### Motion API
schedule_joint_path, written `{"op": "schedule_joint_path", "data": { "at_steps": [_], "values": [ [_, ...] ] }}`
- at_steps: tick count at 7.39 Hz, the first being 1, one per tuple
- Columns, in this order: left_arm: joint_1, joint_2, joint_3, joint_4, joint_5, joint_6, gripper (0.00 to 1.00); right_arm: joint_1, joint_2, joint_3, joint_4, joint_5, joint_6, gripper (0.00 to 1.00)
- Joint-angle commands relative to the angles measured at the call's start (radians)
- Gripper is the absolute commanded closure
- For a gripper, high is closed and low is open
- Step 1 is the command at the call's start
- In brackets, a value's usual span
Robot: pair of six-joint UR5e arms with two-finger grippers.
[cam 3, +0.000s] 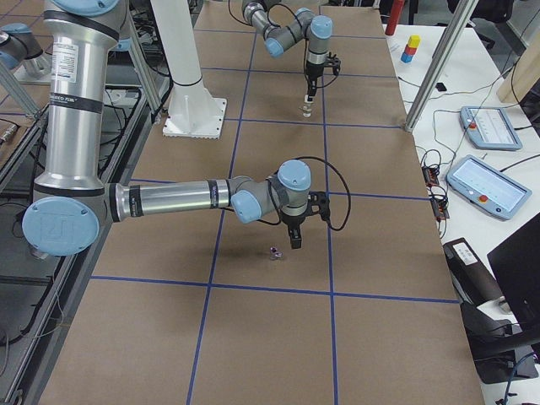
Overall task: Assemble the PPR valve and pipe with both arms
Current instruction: 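Carry the white valve with the left gripper toward the table center, then lower the white valve upright onto the table and open the left gripper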
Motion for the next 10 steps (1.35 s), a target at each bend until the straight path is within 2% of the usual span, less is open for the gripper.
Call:
{"op": "schedule_joint_path", "data": {
  "at_steps": [1, 10],
  "values": [
    [0.011, -0.012, 0.030, -0.002, 0.001, -0.001, 1.00, 0.002, 0.000, 0.004, 0.001, 0.000, 0.000, 0.00],
    [0.027, -0.016, 0.066, -0.039, 0.006, -0.003, 1.00, 0.002, -0.001, 0.001, 0.000, 0.000, 0.002, 0.00]
  ]
}}
